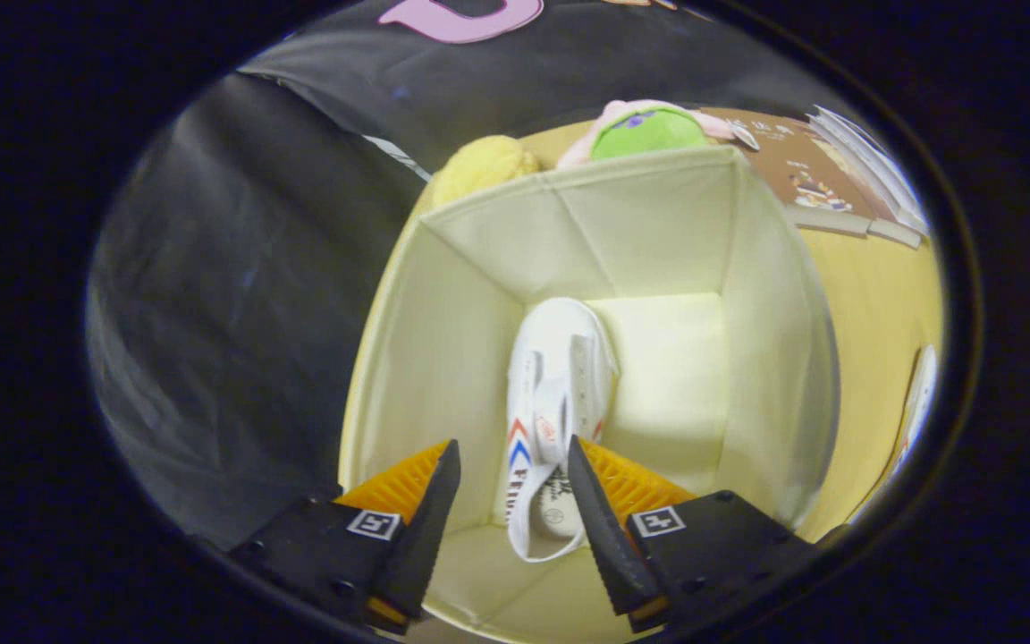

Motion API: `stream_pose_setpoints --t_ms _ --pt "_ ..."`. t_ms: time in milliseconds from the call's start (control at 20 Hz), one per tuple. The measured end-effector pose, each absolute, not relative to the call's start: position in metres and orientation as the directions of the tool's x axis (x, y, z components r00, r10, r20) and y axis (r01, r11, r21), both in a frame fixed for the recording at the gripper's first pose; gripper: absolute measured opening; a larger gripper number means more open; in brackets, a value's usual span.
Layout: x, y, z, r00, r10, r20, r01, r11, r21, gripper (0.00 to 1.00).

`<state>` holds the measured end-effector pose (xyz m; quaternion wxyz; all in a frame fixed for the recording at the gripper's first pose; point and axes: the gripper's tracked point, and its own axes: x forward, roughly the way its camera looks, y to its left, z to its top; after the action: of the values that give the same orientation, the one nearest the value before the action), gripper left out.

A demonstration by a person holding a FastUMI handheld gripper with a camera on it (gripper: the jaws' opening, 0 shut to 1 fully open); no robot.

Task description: Open the storage box then place both shoes into the box .Put the left shoe in first, then the right shoe, with the right side of both shoes facing outward in a uniform manner.

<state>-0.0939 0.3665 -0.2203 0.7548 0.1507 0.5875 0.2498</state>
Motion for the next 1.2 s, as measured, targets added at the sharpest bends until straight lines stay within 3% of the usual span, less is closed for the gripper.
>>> stream_pose_setpoints --t_ms 200,350,800,1200 --pt "-0.082 0.345 -0.181 0.27 0.601 -0.752 -0.259 0.798 0.545 0.93" --pt "-0.067 0.306 -0.163 0.349 0.578 -0.738 -0.273 0.816 0.51 0.99" --pt "-0.042 0.159 -0.154 0.528 0.406 -0.746 -0.195 0.913 0.359 1.0" --pt "-0.055 0.016 -0.187 0.551 0.221 -0.805 -0.068 0.973 0.221 1.0"
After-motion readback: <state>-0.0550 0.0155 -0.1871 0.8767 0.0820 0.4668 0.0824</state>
